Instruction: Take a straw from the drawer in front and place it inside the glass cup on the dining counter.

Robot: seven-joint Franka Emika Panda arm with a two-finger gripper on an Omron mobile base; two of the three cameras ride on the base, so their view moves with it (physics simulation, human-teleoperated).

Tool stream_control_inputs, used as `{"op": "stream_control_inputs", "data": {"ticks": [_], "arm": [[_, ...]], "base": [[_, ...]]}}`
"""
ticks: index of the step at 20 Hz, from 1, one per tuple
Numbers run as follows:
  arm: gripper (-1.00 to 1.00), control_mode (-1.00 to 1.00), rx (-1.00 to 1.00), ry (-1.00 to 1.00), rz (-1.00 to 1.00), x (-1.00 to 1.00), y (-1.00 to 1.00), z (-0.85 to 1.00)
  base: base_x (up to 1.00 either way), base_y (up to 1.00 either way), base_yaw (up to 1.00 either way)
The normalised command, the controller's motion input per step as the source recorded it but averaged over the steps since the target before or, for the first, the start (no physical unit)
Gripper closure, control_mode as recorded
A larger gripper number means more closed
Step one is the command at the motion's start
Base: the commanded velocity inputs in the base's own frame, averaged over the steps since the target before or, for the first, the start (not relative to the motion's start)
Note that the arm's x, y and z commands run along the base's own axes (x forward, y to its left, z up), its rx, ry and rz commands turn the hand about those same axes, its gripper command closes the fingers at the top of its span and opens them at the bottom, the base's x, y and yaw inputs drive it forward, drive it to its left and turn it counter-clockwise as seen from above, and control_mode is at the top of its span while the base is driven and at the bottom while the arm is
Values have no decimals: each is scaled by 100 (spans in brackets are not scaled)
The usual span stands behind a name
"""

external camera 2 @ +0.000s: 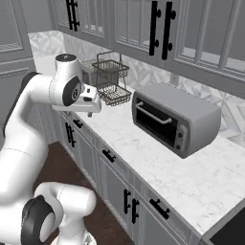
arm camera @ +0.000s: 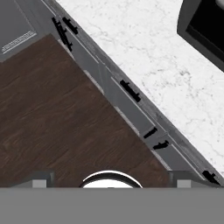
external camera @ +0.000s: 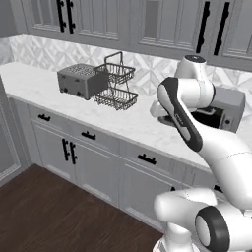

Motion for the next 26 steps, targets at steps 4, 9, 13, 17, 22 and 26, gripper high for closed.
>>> {"op": "stream_control_inputs", "data": {"ticks": [4,9,13,17,22,26], "arm": [[-100,100,0,0,0,0,0,0],[-100,100,0,0,0,0,0,0],[-100,100,0,0,0,0,0,0],[-100,100,0,0,0,0,0,0],[-100,-100,-1,0,16,-1,-19,-3],[-100,-100,-18,0,4,19,37,-8]], "base": [[0,-55,25],[0,-53,26],[-7,-77,28],[-27,-80,30],[-3,-13,6],[0,0,0]]}}
